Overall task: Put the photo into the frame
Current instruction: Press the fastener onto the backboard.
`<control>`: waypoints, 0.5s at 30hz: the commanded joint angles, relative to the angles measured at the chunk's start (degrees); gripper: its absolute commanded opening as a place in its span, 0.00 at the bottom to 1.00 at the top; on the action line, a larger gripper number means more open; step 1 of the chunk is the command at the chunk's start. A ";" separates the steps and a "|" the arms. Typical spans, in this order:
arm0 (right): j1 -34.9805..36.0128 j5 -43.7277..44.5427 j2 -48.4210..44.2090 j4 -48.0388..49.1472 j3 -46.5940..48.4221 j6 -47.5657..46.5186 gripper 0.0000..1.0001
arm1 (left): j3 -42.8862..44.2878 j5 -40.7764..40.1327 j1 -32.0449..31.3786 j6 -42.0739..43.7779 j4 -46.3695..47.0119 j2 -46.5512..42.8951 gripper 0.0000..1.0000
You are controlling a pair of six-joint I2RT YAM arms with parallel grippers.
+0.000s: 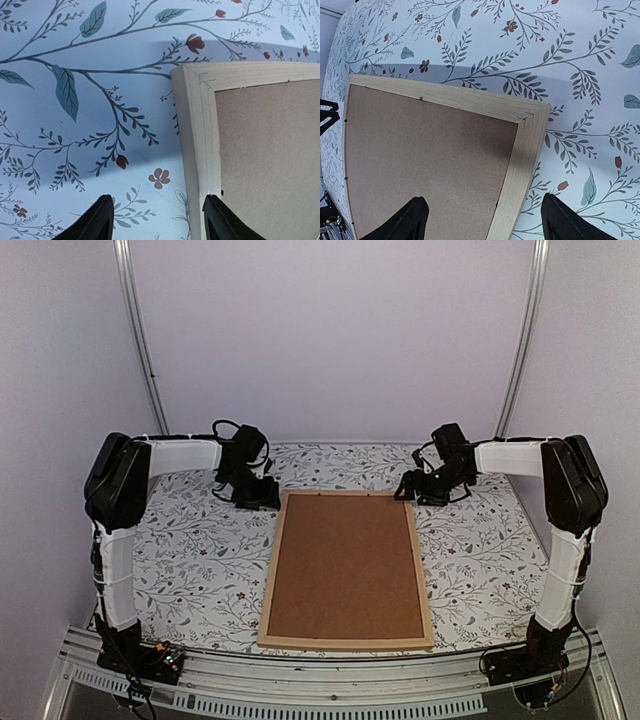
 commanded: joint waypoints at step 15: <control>-0.11 -2.67 -1.26 1.80 -5.90 1.92 0.78 | 1.61 1.18 -2.01 -0.04 -2.04 1.93 0.64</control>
